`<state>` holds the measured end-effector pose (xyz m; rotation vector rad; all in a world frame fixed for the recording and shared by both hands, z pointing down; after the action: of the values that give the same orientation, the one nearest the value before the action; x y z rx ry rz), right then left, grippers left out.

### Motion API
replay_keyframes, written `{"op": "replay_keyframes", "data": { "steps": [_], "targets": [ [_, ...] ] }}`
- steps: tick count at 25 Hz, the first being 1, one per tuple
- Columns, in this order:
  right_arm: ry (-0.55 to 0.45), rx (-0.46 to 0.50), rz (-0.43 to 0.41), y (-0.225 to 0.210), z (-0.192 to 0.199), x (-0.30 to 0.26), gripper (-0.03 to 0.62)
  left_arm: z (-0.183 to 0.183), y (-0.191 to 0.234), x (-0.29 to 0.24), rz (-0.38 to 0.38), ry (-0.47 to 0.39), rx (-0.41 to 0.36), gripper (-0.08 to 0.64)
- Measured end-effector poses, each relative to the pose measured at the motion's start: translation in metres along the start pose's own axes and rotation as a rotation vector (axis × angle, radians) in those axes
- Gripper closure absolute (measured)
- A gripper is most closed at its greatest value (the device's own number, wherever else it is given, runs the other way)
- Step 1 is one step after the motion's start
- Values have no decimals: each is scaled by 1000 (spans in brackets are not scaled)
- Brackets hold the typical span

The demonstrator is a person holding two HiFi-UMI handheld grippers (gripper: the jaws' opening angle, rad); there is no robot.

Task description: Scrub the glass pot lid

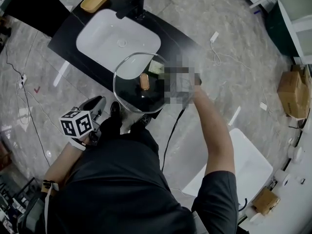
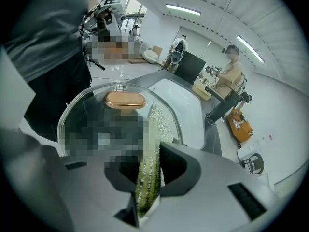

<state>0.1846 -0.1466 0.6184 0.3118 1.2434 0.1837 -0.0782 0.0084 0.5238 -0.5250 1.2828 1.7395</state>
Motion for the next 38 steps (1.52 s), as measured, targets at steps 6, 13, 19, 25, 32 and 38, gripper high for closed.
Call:
{"op": "replay_keyframes", "data": {
  "steps": [6,13,19,25,32,38],
  "targets": [
    [-25,-14,11,35,11,16,528,-2,-20,-16,32,41,-58,489],
    [-46,15,7,80,10,35,528,-5,-38,-29,65,77,-111,489],
    [-58,18,-28,121,6,49,528,-8,-52,-38,98,89,-143,489],
    [-78,-10,-82,160,-2,62,528,-16,-54,-37,119,74,-134,489],
    [-108,-194,16,142,-5,93,529,-24,-43,-30,131,53,-107,489],
    [-103,-511,251,57,-9,86,528,-26,-29,-23,127,43,-84,489]
  ]
}}
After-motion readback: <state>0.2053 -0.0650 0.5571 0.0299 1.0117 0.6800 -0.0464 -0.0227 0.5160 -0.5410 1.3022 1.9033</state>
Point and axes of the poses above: the fingertips, and each gripper's own axes: x backward along the fingers, y to its left, z out of its underside, the point moved 4 cm from there along x, backward along the fingers, and after that the axes turned 12 degrees about y, right-handed, at the moved point
